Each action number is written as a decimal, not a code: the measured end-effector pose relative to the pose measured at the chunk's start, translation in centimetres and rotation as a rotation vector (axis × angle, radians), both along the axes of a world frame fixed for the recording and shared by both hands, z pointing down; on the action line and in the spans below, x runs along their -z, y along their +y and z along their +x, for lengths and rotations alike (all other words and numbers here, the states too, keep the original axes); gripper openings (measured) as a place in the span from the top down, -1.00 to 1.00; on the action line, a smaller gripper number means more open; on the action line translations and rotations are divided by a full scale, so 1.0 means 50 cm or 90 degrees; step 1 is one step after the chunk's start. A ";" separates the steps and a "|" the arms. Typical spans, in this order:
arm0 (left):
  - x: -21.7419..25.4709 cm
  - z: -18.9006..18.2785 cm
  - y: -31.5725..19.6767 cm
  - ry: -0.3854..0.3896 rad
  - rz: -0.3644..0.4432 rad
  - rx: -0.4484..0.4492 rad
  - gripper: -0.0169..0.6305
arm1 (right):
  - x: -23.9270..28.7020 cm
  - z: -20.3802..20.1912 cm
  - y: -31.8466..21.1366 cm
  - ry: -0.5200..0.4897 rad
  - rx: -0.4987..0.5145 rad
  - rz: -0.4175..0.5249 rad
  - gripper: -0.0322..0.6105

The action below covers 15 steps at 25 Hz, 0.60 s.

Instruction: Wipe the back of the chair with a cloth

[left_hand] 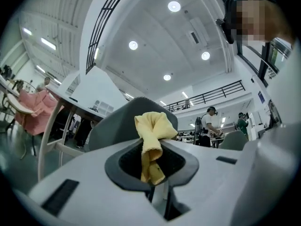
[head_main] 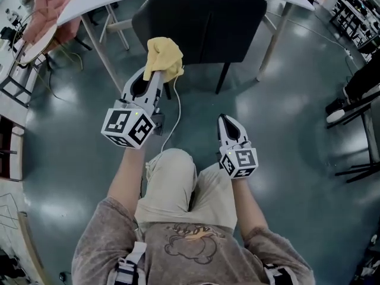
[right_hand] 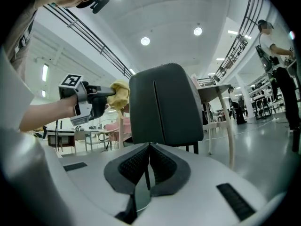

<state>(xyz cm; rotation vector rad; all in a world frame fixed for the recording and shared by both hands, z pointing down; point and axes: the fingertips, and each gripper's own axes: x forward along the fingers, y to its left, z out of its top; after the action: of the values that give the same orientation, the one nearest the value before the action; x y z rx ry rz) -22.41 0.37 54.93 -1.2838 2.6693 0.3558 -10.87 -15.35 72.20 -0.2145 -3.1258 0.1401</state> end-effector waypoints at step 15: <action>0.138 -0.146 0.050 -0.088 -0.040 0.099 0.76 | 0.030 -0.014 0.012 -0.010 0.007 0.010 0.82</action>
<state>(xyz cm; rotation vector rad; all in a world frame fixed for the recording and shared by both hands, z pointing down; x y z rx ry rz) -29.71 2.88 48.01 -1.0644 2.6599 0.1583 -11.58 -14.75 70.68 -0.2347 -3.1399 0.1135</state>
